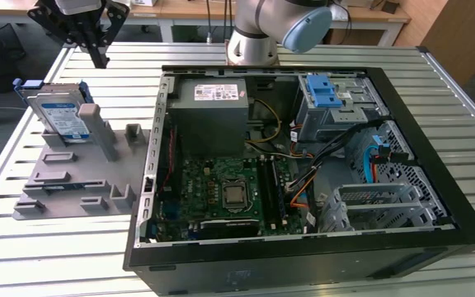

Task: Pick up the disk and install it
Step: 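Reach for the disk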

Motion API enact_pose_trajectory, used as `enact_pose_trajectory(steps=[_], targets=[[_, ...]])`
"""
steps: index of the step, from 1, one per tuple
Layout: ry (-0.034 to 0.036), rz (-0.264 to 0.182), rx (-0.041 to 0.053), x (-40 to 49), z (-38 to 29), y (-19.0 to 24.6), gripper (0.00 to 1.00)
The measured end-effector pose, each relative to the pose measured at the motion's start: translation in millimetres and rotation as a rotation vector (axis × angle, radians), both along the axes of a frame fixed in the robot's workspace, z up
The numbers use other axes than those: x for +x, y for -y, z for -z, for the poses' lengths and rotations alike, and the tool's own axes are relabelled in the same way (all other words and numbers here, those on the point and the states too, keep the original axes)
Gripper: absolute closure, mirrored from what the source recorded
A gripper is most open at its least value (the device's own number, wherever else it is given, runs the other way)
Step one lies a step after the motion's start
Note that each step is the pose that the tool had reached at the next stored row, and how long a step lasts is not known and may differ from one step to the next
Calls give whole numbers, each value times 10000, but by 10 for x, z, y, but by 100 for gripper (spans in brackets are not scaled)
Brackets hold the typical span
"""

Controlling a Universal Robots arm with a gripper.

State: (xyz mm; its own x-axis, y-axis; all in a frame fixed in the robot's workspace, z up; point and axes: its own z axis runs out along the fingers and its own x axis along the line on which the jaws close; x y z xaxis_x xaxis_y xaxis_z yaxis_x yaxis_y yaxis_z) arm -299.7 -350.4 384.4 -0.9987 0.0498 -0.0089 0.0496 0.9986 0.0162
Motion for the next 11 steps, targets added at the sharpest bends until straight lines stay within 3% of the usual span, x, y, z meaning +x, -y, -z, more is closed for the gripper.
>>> enact_pose_trajectory(steps=[11], targets=[[0, 0, 0, -70, 1, -4, 89]])
